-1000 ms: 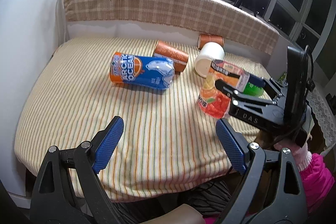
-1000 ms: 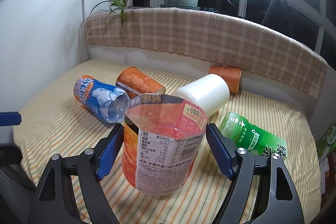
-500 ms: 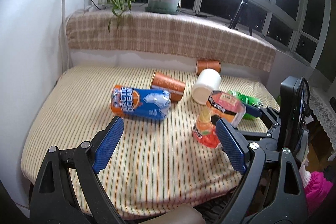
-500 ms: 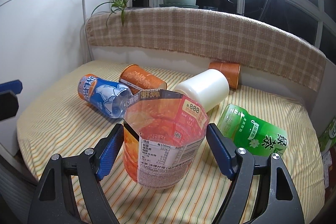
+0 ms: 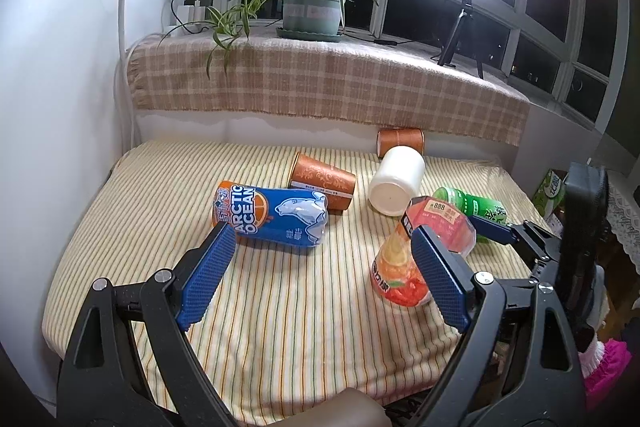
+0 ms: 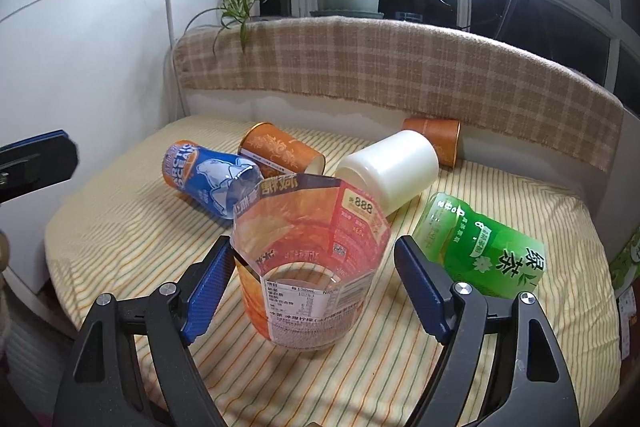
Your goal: Flip cup upright
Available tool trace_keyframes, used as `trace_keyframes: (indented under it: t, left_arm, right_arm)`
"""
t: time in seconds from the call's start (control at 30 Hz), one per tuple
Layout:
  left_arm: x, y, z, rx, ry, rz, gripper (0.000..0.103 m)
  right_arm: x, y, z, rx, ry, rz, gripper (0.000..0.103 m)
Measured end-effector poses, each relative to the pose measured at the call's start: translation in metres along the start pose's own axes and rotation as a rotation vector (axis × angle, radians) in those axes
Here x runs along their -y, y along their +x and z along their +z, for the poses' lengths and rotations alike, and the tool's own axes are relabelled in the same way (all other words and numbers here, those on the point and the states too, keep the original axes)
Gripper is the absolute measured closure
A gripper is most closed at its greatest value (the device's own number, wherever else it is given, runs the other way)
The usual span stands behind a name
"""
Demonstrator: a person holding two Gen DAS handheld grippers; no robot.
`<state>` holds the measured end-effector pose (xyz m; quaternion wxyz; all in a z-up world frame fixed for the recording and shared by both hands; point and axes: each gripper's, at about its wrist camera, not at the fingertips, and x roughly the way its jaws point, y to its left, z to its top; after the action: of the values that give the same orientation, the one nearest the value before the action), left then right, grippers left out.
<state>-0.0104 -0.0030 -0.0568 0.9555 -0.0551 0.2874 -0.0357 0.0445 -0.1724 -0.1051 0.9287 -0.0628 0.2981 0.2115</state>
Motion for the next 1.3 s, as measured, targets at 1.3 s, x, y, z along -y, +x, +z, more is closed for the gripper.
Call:
trace_keyframes:
  t: [1.3]
  left_arm:
    - [0.022, -0.045, 0.011, 0.249, 0.073, 0.121, 0.001]
  right_arm:
    - [0.030, -0.119, -0.001, 0.319, 0.205, -0.321, 0.010]
